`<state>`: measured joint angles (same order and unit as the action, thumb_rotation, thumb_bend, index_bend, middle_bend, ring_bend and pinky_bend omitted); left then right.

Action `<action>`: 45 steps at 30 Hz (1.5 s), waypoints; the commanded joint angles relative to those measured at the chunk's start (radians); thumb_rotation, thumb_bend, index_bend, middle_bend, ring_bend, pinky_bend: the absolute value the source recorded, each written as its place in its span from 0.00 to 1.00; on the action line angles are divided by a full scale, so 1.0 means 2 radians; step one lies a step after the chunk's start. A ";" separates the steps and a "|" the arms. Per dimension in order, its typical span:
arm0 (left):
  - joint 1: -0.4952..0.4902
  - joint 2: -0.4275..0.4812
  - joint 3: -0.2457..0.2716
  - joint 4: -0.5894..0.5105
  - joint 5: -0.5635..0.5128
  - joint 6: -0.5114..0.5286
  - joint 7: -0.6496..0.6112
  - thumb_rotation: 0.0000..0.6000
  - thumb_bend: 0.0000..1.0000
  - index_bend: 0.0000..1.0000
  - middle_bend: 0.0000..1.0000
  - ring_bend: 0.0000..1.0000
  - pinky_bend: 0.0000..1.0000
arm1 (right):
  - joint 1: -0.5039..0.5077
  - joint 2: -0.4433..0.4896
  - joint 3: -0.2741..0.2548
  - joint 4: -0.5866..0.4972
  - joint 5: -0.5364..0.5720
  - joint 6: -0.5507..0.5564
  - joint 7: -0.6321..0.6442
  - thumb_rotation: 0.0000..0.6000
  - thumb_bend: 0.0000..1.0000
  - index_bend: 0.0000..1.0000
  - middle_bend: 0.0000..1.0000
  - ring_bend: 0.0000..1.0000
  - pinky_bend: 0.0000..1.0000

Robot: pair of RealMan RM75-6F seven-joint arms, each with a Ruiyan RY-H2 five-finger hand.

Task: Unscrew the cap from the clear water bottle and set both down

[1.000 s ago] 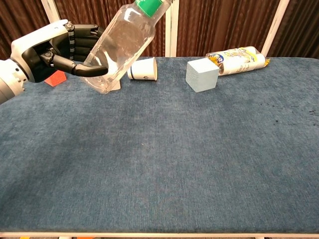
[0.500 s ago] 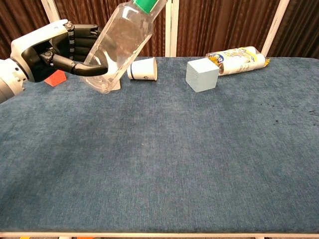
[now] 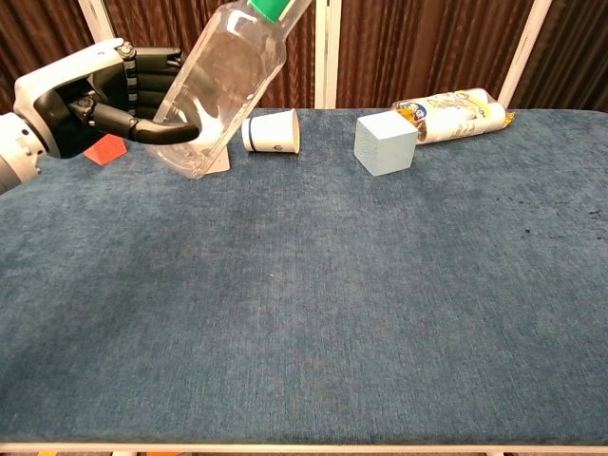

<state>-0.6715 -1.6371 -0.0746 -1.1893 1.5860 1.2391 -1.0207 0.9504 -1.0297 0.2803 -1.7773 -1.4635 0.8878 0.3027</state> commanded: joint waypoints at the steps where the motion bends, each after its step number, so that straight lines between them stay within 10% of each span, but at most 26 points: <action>1: 0.001 0.002 0.004 0.009 0.000 -0.004 0.009 1.00 0.41 0.64 0.59 0.48 0.53 | -0.010 0.013 -0.002 -0.003 -0.003 0.007 0.006 1.00 0.40 0.52 0.26 0.11 0.06; 21: -0.005 -0.006 0.018 0.022 -0.090 -0.149 0.444 1.00 0.40 0.53 0.49 0.36 0.43 | -0.058 0.019 -0.070 0.017 0.001 -0.035 0.000 1.00 0.40 0.53 0.26 0.11 0.06; 26: -0.003 0.000 0.010 -0.004 -0.112 -0.158 0.483 1.00 0.32 0.25 0.26 0.15 0.28 | -0.055 0.004 -0.076 0.028 0.003 -0.048 -0.021 1.00 0.40 0.53 0.26 0.11 0.06; 45: 0.067 0.100 0.004 -0.121 -0.112 -0.051 0.513 1.00 0.31 0.16 0.20 0.10 0.19 | -0.016 -0.141 -0.096 0.129 0.036 -0.101 -0.178 1.00 0.40 0.46 0.22 0.08 0.03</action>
<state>-0.5509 -1.4495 -0.0662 -1.4185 1.3637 1.1220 0.0022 0.9100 -1.2620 0.0980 -1.5624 -1.4087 0.6891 -0.0056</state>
